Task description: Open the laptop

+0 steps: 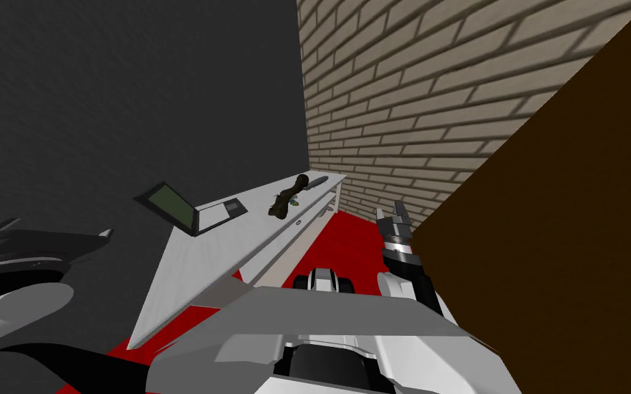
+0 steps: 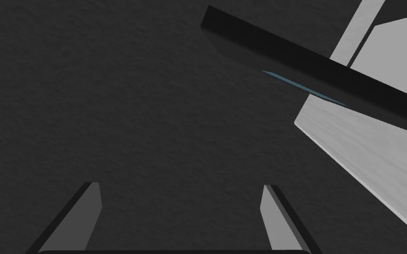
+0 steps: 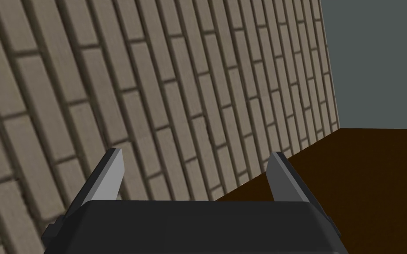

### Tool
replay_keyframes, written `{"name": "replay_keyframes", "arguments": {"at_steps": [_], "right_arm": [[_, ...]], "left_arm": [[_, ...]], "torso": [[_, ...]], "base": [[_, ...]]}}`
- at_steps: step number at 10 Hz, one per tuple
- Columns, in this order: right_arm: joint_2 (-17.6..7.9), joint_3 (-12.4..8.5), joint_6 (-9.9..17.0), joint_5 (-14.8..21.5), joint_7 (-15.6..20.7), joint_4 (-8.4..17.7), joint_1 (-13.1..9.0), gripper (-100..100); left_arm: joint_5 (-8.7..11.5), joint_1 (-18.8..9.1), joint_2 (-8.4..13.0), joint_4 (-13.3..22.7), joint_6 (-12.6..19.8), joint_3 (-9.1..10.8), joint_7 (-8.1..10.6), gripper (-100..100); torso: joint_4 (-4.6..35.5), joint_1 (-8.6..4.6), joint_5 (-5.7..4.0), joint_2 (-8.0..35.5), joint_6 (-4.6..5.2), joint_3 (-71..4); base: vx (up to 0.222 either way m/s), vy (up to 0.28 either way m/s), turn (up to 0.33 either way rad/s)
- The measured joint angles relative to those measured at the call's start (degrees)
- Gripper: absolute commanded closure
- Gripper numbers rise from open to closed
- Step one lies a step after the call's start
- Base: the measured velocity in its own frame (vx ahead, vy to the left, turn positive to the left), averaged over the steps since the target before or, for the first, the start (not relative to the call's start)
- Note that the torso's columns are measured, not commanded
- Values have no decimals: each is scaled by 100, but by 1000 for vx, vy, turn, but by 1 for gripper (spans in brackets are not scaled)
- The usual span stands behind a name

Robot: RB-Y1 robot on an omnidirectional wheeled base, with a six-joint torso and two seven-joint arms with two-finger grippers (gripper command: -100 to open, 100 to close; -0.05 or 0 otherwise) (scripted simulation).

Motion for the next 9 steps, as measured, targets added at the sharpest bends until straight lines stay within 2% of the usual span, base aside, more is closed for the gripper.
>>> {"name": "replay_keyframes", "arguments": {"at_steps": [6, 8, 9], "right_arm": [[-1, -1, 0, 0, 0, 0, 1, 0], [0, 0, 0, 0, 0, 0, 0, 0], [0, 0, 0, 0, 0, 0, -1, 0]], "left_arm": [[485, -201, 178, 648, 556, 559, 693, -100], [693, -201, 277, 901, 605, 674, 829, -100], [708, -200, 284, 920, 608, 682, 844, -100]], "torso": [[-6, 12, 4, -19, 0, -13], [-8, -4, 0, -24, 8, -15], [-7, 6, 2, -16, 7, -12]], "base": [[201, -82, -9], [102, -50, 5], [80, 67, 7]]}}
